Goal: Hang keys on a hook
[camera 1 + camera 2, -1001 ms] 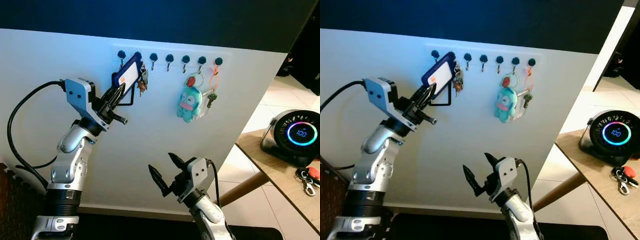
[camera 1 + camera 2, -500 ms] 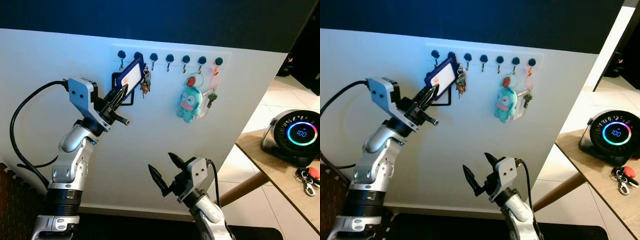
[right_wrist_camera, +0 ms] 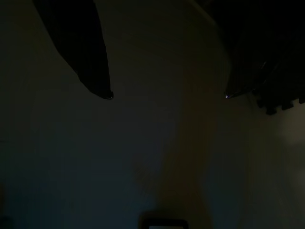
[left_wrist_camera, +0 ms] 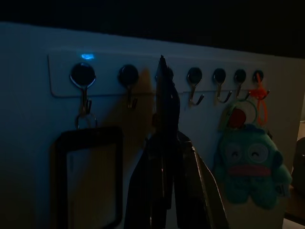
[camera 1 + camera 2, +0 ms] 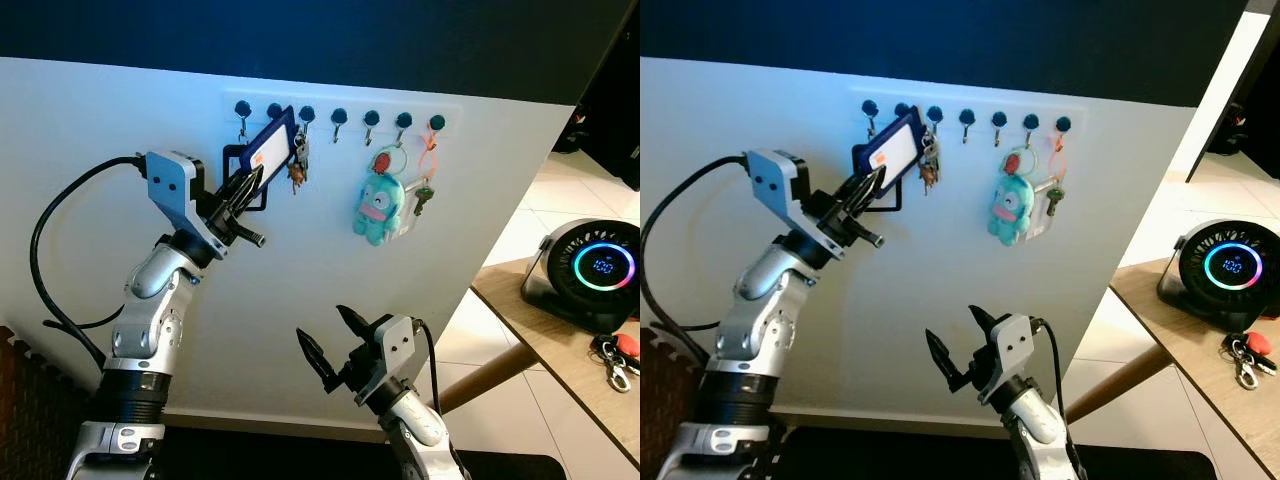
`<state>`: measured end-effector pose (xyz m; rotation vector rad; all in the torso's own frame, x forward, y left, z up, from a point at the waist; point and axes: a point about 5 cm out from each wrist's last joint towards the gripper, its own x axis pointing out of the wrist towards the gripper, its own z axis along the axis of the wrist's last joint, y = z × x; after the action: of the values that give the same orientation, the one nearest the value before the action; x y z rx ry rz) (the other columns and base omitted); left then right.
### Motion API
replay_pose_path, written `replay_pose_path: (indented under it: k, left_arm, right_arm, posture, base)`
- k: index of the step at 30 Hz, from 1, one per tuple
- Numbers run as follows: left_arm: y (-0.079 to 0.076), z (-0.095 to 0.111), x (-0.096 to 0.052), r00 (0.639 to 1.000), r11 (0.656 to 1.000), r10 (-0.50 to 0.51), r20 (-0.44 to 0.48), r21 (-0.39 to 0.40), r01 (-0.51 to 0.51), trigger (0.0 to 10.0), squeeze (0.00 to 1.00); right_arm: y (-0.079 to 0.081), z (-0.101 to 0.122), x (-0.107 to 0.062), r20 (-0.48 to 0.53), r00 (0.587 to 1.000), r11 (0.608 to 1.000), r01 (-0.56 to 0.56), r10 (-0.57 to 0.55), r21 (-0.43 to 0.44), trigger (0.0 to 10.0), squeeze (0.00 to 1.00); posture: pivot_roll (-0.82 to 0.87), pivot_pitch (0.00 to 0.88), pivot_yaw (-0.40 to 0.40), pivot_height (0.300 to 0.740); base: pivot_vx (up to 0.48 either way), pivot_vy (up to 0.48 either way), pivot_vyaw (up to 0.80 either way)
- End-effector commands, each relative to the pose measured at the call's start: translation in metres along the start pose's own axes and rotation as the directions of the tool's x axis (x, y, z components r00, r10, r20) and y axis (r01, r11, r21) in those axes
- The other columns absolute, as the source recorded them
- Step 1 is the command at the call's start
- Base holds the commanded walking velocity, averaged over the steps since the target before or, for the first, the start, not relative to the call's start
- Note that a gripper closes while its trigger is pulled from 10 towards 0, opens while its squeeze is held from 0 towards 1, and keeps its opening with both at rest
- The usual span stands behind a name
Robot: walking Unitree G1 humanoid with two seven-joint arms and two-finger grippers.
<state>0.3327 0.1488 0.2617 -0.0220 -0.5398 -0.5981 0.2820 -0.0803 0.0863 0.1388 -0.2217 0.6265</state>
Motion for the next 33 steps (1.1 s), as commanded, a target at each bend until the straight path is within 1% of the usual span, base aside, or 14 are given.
replay_pose_path:
  k: [1, 5, 11, 15, 16, 17, 21, 22, 23, 24, 29, 32, 33]
  left_arm:
    - [-0.005, 0.002, 0.006, 1.000, 1.000, -0.019, 0.023, 0.004, 0.019, 10.0, 0.00]
    - [-0.006, 0.002, 0.005, 0.999, 1.000, -0.022, 0.025, 0.005, 0.022, 10.0, 0.00]
    - [-0.011, 0.002, 0.003, 0.998, 0.999, -0.050, 0.026, -0.003, 0.050, 10.0, 0.00]
    - [-0.019, 0.000, 0.002, 0.996, 0.996, -0.082, 0.021, -0.020, 0.082, 10.0, 0.00]
    - [-0.019, 0.000, 0.002, 0.996, 0.996, -0.082, 0.021, -0.020, 0.082, 10.0, 0.00]
    - [-0.025, -0.002, 0.001, 0.995, 0.994, -0.100, 0.018, -0.031, 0.101, 10.0, 0.00]
    - [-0.029, -0.003, 0.001, 0.994, 0.993, -0.112, 0.016, -0.037, 0.112, 10.0, 0.00]
    - [-0.034, -0.006, 0.000, 0.992, 0.991, -0.123, 0.009, -0.044, 0.124, 10.0, 0.00]
    - [-0.034, -0.006, 0.000, 0.992, 0.991, -0.123, 0.009, -0.044, 0.124, 10.0, 0.00]
    - [-0.038, -0.008, 0.000, 0.991, 0.990, -0.131, 0.002, -0.049, 0.131, 10.0, 0.00]
    - [-0.040, -0.011, 0.000, 0.990, 0.989, -0.139, -0.007, -0.049, 0.138, 10.0, 0.00]
    - [-0.044, -0.018, -0.001, 0.986, 0.987, -0.155, -0.052, -0.035, 0.154, 10.0, 0.00]
    - [-0.044, -0.018, -0.001, 0.986, 0.987, -0.155, -0.052, -0.035, 0.154, 10.0, 0.00]
  right_arm:
    - [-0.002, -0.002, -0.002, -0.015, 1.000, 1.000, 0.011, -0.011, 0.003, 10.0, 0.00]
    - [-0.002, -0.002, -0.002, -0.014, 1.000, 1.000, 0.012, -0.012, 0.003, 10.0, 0.00]
    - [-0.003, -0.002, -0.003, -0.018, 1.000, 1.000, 0.012, -0.012, 0.003, 10.0, 0.00]
    - [-0.002, -0.003, -0.003, -0.019, 1.000, 1.000, 0.010, -0.009, 0.002, 10.0, 0.00]
    - [-0.002, -0.003, -0.003, -0.019, 1.000, 1.000, 0.010, -0.009, 0.002, 10.0, 0.00]
    - [-0.002, -0.003, -0.003, -0.020, 1.000, 1.000, 0.009, -0.009, 0.002, 10.0, 0.00]
    - [-0.002, -0.003, -0.003, -0.020, 1.000, 1.000, 0.009, -0.009, 0.002, 10.0, 0.00]
    - [-0.002, -0.003, -0.003, -0.021, 1.000, 1.000, 0.009, -0.009, 0.002, 10.0, 0.00]
    - [-0.002, -0.003, -0.003, -0.021, 1.000, 1.000, 0.009, -0.009, 0.002, 10.0, 0.00]
    - [-0.002, -0.004, -0.003, -0.023, 1.000, 1.000, 0.008, -0.008, 0.002, 10.0, 0.00]
    - [-0.002, -0.004, -0.003, -0.024, 1.000, 1.000, 0.008, -0.008, 0.002, 10.0, 0.00]
    - [-0.002, -0.005, -0.004, -0.030, 1.000, 1.000, 0.007, -0.007, -0.001, 10.0, 0.00]
    - [-0.002, -0.005, -0.004, -0.030, 1.000, 1.000, 0.007, -0.007, -0.001, 10.0, 0.00]
  posture:
    - [0.10, 0.058, -0.054, 0.740]
    - [0.10, 0.060, -0.055, 0.740]
    - [0.11, 0.062, -0.057, 0.740]
    - [0.11, 0.061, -0.057, 0.740]
    - [0.11, 0.061, -0.057, 0.740]
    - [0.11, 0.061, -0.057, 0.740]
    - [0.11, 0.061, -0.057, 0.740]
    - [0.11, 0.062, -0.057, 0.740]
    - [0.11, 0.062, -0.057, 0.740]
    - [0.11, 0.062, -0.057, 0.740]
    - [0.11, 0.063, -0.057, 0.740]
    - [0.11, 0.064, -0.057, 0.740]
    - [0.11, 0.064, -0.057, 0.740]
  base:
    - [0.000, 0.000, 0.00]
    - [0.000, 0.000, 0.00]
    - [0.000, 0.000, 0.00]
    - [0.000, 0.000, 0.00]
    - [0.000, 0.000, 0.00]
    - [0.000, 0.000, 0.00]
    - [0.000, 0.000, 0.00]
    - [0.000, 0.000, 0.00]
    - [0.000, 0.000, 0.00]
    - [0.000, 0.000, 0.00]
    - [0.000, 0.000, 0.00]
    - [0.000, 0.000, 0.00]
    - [0.000, 0.000, 0.00]
